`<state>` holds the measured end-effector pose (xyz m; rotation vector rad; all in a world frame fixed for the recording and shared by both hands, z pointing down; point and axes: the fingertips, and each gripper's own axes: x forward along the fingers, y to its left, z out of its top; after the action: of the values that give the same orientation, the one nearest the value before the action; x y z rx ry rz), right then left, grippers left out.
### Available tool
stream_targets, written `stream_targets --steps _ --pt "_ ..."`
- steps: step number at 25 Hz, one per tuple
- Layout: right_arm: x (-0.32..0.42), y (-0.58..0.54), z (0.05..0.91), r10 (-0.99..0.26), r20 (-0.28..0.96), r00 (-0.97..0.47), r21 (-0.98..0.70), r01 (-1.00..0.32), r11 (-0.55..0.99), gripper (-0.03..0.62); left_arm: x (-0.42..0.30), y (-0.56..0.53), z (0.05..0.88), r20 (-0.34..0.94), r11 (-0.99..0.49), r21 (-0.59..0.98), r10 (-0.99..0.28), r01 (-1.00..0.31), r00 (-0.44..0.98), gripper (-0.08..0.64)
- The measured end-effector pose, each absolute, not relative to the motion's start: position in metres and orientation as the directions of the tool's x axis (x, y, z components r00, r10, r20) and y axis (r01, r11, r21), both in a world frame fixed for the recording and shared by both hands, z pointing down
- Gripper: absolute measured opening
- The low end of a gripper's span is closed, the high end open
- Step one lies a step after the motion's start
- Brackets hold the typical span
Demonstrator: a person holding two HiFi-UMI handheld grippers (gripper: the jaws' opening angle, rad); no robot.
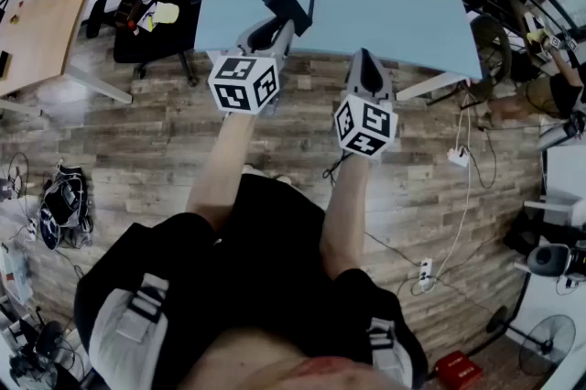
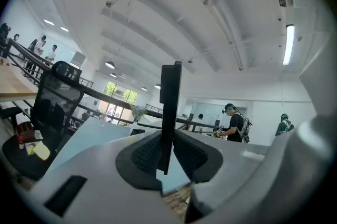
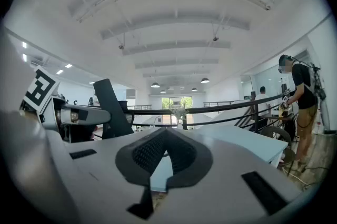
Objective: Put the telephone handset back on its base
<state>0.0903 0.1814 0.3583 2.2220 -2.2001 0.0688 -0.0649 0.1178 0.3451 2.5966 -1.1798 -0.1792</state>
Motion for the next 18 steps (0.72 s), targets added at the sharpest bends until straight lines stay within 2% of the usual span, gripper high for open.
stream_targets --steps 18 --pt "0.117 0.208 0.343 -0.999 -0.026 -0.046 -0.039 -0.998 0.047 -0.006 -0.068 0.143 0.336 -0.044 -0.596 0.350 -0.781 -0.722 0.623 0.067"
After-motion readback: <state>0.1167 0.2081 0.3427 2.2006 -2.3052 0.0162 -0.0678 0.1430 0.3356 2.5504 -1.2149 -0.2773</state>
